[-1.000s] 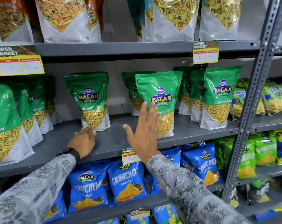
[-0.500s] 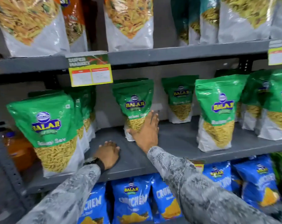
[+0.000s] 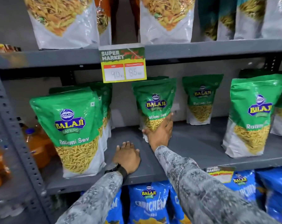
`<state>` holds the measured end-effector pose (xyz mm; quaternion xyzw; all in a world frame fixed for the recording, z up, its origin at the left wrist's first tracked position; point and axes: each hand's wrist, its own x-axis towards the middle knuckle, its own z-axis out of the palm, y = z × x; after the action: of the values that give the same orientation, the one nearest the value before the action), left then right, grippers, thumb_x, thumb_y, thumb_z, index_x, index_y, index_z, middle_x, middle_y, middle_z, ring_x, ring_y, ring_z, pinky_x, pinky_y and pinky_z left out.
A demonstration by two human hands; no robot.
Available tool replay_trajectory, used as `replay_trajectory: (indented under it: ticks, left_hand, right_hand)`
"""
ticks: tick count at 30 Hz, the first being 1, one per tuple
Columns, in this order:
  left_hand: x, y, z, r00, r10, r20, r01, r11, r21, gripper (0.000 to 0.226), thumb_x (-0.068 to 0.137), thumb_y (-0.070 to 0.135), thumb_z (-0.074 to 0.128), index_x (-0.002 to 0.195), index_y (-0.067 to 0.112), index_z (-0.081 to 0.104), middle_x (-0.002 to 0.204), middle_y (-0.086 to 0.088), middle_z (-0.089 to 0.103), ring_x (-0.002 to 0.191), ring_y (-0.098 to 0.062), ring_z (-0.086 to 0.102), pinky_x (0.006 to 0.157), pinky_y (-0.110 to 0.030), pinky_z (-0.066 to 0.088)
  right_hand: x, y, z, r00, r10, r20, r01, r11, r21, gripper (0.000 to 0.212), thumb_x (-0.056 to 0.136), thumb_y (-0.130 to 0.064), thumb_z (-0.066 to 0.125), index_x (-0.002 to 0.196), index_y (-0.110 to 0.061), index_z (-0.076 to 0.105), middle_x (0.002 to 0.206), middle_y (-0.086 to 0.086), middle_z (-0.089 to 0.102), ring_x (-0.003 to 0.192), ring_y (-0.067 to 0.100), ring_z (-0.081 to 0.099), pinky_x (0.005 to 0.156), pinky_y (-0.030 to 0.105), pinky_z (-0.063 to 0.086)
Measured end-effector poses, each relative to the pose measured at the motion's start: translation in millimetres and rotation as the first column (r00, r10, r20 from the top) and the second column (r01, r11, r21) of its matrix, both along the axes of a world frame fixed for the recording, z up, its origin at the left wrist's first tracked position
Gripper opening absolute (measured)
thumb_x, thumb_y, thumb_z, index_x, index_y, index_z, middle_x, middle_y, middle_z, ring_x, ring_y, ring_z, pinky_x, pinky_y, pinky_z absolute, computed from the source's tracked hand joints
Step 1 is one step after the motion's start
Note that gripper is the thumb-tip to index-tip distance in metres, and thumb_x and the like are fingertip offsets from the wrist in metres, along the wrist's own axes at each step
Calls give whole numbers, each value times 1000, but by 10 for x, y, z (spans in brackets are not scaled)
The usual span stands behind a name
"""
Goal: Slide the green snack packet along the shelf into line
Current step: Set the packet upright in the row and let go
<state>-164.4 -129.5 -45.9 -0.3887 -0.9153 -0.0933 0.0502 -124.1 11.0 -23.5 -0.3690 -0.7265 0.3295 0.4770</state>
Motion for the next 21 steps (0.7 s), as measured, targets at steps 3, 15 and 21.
replay_trajectory:
  ticks: [3, 15, 21]
  left_hand:
    - [11, -7, -3, 1000, -3, -3, 3, 1000, 7, 58, 101, 36, 21, 147, 4, 35, 161, -16, 31, 150, -30, 27, 124, -50, 17]
    - [-11, -9, 0, 1000, 19, 21, -19, 1000, -2, 53, 101, 37, 22, 138, 6, 43, 154, -17, 40, 145, -33, 34, 121, -53, 23]
    - [16, -7, 25, 998, 41, 45, -41, 999, 9, 49, 100, 35, 24, 132, 6, 48, 147, -18, 47, 139, -33, 40, 116, -54, 27]
  right_hand:
    - [24, -33, -15, 1000, -14, -8, 15, 1000, 22, 149, 60, -47, 95, 162, -6, -6, 153, 28, 35, 144, 43, 34, 117, 53, 34]
    - [557, -245, -90, 999, 40, -1, -39, 997, 66, 151, 61, -39, 97, 162, -11, -12, 156, 24, 32, 141, 43, 38, 115, 54, 37]
    - [909, -411, -124, 998, 56, 0, -56, 994, 95, 149, 63, -40, 96, 161, -14, -14, 154, 21, 33, 140, 40, 37, 115, 53, 39]
